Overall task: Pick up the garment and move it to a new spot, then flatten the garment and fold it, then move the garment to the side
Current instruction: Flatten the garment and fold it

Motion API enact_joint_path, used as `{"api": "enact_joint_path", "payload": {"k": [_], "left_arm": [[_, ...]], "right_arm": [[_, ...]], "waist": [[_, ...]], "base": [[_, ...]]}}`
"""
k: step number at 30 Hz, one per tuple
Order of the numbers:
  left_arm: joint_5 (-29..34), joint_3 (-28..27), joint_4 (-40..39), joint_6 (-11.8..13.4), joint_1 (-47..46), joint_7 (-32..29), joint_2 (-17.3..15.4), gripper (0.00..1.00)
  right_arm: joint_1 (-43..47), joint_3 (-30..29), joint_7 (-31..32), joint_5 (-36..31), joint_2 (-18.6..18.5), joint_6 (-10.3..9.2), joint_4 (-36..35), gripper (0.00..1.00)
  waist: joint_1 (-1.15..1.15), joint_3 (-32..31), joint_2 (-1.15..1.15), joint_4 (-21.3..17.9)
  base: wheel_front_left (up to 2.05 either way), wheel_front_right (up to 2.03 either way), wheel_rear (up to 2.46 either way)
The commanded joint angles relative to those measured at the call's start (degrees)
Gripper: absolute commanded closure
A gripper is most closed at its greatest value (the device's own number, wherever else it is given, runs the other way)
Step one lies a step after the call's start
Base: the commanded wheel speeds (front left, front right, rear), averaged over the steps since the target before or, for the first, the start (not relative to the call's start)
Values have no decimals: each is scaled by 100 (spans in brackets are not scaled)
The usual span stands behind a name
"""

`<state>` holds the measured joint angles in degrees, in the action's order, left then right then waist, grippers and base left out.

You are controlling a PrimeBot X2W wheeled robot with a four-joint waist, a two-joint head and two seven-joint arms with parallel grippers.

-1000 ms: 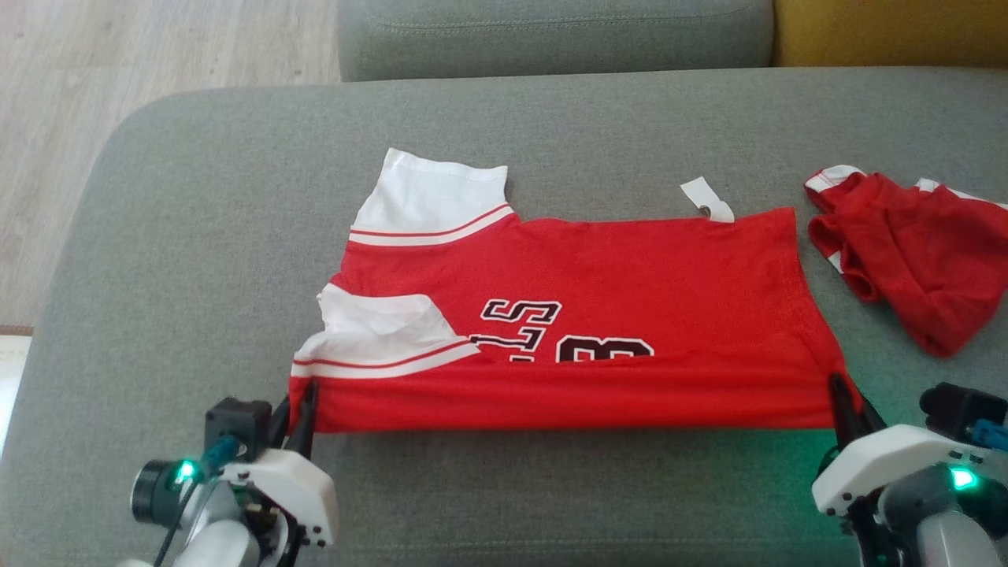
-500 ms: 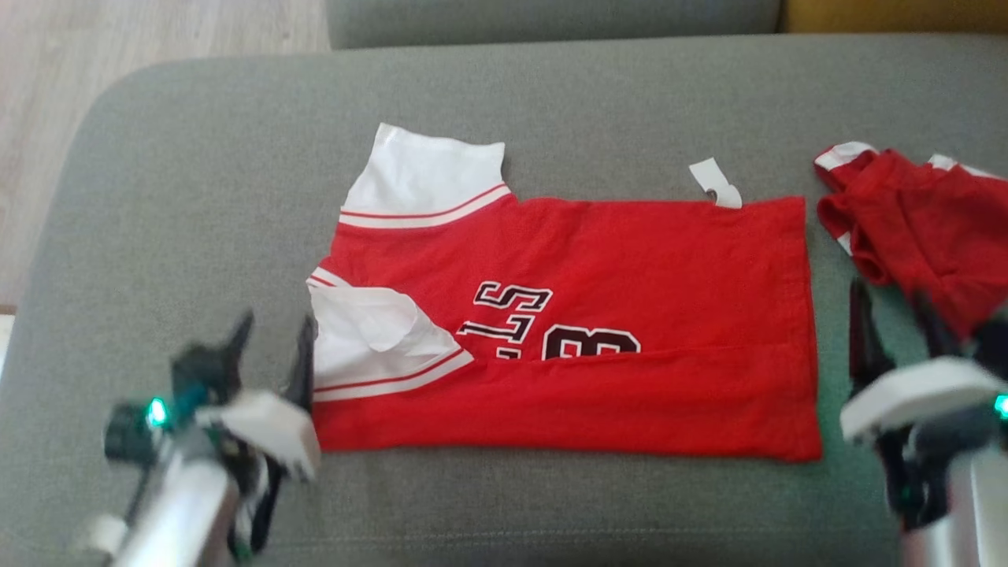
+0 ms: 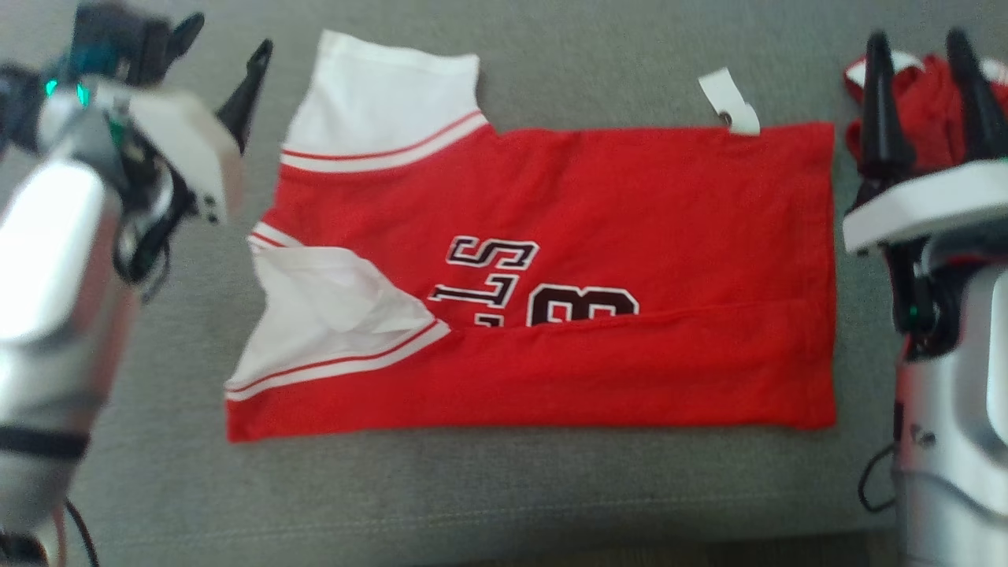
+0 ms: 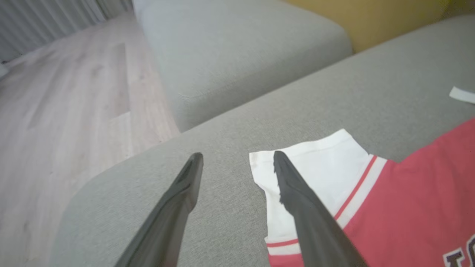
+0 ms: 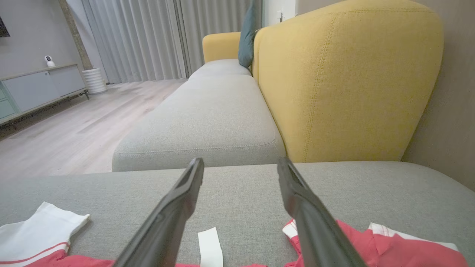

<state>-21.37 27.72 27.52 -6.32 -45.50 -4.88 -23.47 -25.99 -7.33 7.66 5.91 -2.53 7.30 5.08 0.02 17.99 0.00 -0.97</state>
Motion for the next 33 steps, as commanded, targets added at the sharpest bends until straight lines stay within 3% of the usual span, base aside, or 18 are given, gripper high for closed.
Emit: {"api": "enact_joint_path", "payload": {"k": [1, 4, 8, 14, 25, 32, 33], "left_arm": [[-42, -35, 38, -60, -433, -221, -307, 0], [-380, 355, 442, -109, -1079, -725, -418, 0], [-867, 1165, 690, -114, -1668, -1223, -796, 0], [-1400, 1837, 1028, -115, -2180, -1122, -1166, 0], [-1809, 2785, 1853, -116, -2795, -661, -1273, 0], [-2237, 3147, 2103, -116, -2849, -798, -1139, 0], [-2353, 3216, 2066, -116, -2837, -844, -1133, 95]], "right_arm": [[-204, 161, 44, -59, -35, 19, -222, 0], [-446, 264, 52, -78, -35, 19, -243, 0], [-636, 413, 42, -52, -35, 19, -290, 0], [-748, 552, 2, 9, -35, 19, -387, 0], [-702, 675, -7, 60, -35, 19, -587, 0], [-584, 627, -7, 69, -35, 19, -667, 0], [-575, 618, -3, 62, -35, 19, -670, 0]], "waist": [[-2, 338, 0, -242], [-2, 566, 0, -412], [-2, 814, 0, -605], [-2, 1047, 0, -806], [-2, 1268, 0, -1065], [-2, 1282, 0, -1112], [-2, 1275, 0, -1106]], "base": [[0, 0, 0], [0, 0, 0], [0, 0, 0], [0, 0, 0], [0, 0, 0], [0, 0, 0], [0, 0, 0]]}}
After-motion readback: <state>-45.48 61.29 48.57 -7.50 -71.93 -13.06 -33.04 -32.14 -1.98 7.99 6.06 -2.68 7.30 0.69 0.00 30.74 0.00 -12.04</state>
